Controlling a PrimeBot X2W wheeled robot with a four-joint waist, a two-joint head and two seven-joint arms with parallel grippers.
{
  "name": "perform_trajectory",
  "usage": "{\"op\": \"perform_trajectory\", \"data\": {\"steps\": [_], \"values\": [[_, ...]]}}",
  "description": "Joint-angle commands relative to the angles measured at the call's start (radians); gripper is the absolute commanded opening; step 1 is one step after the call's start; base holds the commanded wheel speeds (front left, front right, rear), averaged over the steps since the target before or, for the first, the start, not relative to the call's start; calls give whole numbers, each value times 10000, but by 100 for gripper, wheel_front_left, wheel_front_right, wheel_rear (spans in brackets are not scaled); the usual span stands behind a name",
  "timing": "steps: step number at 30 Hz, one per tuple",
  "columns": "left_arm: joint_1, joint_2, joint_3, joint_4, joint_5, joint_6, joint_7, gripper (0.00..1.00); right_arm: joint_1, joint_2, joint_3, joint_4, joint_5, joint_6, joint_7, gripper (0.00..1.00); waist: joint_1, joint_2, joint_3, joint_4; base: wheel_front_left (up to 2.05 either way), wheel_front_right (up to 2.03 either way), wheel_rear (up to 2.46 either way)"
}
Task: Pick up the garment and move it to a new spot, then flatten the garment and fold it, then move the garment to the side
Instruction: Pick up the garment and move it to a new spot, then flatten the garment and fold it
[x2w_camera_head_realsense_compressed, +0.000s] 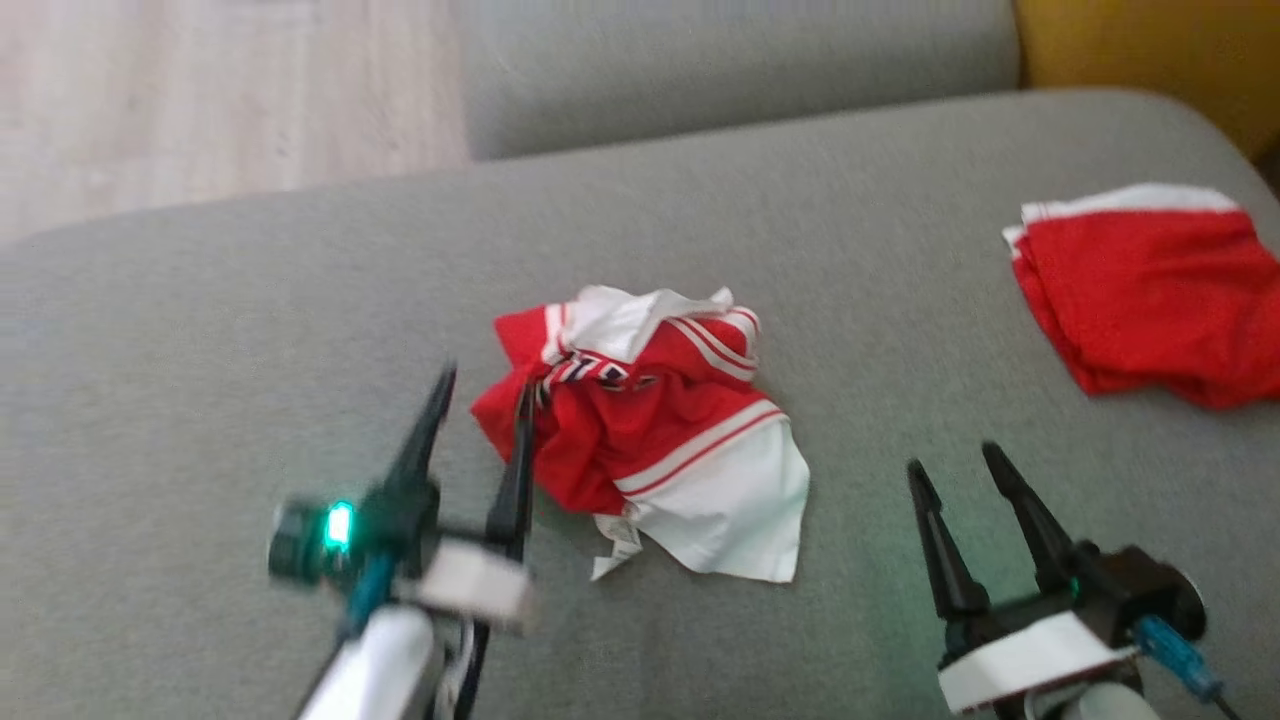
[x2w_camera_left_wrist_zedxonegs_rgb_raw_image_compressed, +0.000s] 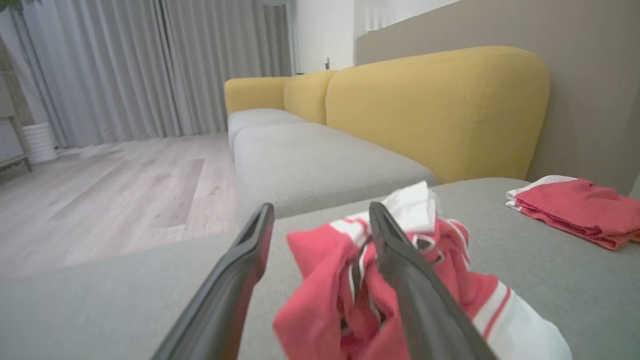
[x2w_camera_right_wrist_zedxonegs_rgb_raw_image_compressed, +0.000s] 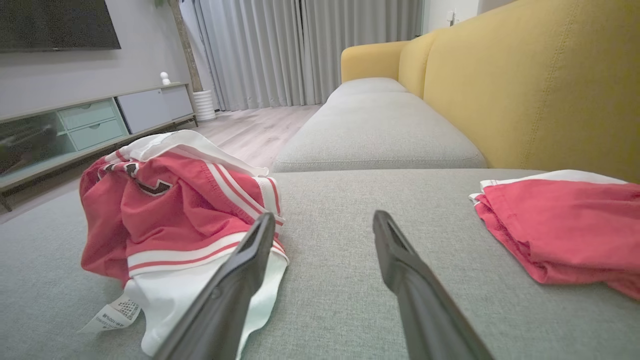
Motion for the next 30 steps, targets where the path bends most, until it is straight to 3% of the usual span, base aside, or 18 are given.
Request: {"op": "perform_trajectory", "data": {"steps": [1,15,22,30], "values": [[430,-31,658,-455,154,9,-76,100,6,79,-10,-189,75,65,-118,100,1,0,-611,544,0,0,0],[3888,-698,2759,-2884,1350,124,-77,100,1040,496,-850,-364,-233,65,-118,100,1,0,-1673,1659,0,0,0],[5161,-871,3040,-3535,2185,-130,-77,100,1531,702,-1248,-672,-306,65,-118,100,1,0,-1862,1860,0,0,0],[5307,-1031,3247,-3455,2599,-520,-78,100,1599,765,-1431,-603,-320,65,-118,100,1,0,-1874,1987,0,0,0]]}}
